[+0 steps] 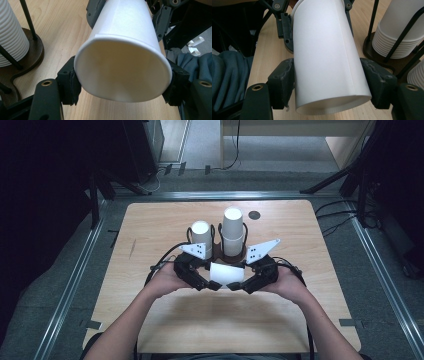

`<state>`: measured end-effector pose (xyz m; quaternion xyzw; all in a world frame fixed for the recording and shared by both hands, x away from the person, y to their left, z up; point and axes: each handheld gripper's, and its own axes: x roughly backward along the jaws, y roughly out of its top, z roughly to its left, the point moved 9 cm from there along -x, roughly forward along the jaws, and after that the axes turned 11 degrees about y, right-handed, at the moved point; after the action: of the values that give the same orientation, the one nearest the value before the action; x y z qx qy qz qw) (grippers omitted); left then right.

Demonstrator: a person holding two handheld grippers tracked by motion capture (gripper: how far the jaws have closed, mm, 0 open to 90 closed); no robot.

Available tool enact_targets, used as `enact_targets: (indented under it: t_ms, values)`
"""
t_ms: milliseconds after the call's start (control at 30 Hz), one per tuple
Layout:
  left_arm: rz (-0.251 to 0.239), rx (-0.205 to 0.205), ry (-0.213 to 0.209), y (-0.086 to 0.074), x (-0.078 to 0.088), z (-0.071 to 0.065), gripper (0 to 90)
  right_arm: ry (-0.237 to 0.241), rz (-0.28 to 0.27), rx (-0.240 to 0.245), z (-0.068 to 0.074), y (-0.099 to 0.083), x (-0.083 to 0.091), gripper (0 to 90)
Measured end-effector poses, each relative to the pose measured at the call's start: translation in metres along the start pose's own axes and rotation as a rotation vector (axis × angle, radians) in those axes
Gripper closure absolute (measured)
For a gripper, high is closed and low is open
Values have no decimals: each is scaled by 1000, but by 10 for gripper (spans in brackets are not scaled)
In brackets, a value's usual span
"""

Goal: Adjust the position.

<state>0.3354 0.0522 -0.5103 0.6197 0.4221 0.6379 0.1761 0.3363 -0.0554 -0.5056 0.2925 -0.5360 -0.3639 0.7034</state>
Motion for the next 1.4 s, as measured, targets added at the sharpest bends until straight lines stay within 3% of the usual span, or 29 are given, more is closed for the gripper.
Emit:
enact_targets:
  t_ms: [100, 233, 400, 500, 667, 767, 1033, 1200, 1400]
  values:
    - [2, 4, 4, 0, 1, 1, 302, -7, -1, 1, 0, 0, 0, 303]
    - [12, 11, 15, -1, 4, 3, 295, -34, -11, -9, -4, 0, 1, 221]
    - [42, -3, 62, -2, 10, 6, 288, -44, -15, -25, -6, -1, 4, 199]
    - [56, -16, 90, -2, 12, 10, 284, -53, 10, -26, -7, -5, 2, 199]
    - [136, -40, 126, -5, 13, 16, 281, -77, 42, -23, -11, -9, -1, 199]
    - [160, -57, 139, -6, 12, 16, 281, -86, 44, -25, -13, -10, -2, 199]
    - [218, -93, 146, -8, 3, 17, 282, -104, 50, -21, -16, -11, -3, 201]
    - [290, -122, 159, -14, -9, 18, 282, -112, 87, -19, -20, -18, -8, 203]
    - [317, -123, 156, -13, -11, 13, 281, -102, 105, -21, -22, -22, -13, 213]
